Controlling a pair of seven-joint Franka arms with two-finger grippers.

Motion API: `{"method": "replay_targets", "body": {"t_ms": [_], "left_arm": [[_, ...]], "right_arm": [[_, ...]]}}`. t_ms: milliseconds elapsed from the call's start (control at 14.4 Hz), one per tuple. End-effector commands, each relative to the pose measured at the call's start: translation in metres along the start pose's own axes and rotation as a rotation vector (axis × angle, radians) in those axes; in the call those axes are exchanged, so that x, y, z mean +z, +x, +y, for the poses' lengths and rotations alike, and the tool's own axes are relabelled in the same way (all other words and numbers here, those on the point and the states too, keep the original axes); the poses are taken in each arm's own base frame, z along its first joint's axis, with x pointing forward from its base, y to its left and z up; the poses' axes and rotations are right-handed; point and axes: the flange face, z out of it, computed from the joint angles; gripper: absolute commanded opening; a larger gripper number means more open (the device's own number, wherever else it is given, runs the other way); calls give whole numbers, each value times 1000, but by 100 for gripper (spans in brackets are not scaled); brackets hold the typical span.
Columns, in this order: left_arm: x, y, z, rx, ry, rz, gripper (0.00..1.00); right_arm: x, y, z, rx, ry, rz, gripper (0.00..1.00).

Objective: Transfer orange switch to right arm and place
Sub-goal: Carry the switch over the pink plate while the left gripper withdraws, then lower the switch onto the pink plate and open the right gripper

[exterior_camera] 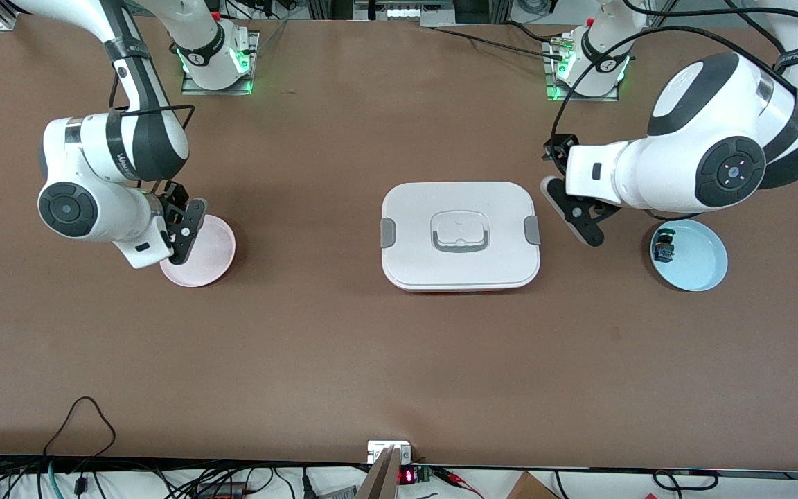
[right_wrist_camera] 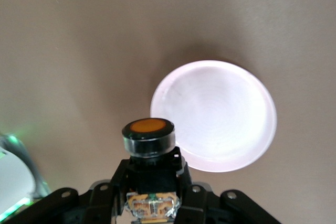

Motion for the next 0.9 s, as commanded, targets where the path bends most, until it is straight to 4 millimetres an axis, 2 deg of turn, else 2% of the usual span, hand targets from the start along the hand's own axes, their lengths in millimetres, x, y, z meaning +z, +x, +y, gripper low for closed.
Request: {"method": "replay_targets", "body": {"t_ms": [0, 208, 486, 695, 764, 834], "left_arm": [[-4, -1, -21, -105, 98, -19, 100], [-9, 0, -32, -118, 189, -7, 100], [-20, -6, -37, -165, 198, 12, 100], [-44, -18, -40, -286, 202, 32, 100], [-52, -27, -49, -379, 224, 46, 100], [-59, -31, -41, -452, 258, 61, 100]], "right_arm": [[13, -11, 5, -108, -83, -11, 0], [40, -11, 7, -205, -159, -46, 0], [71, -15, 4, -244, -193, -55, 0], [89, -15, 0, -281, -201, -46, 0], [93, -14, -1, -290, -213, -40, 0], [98, -14, -2, -296, -226, -32, 0]]}}
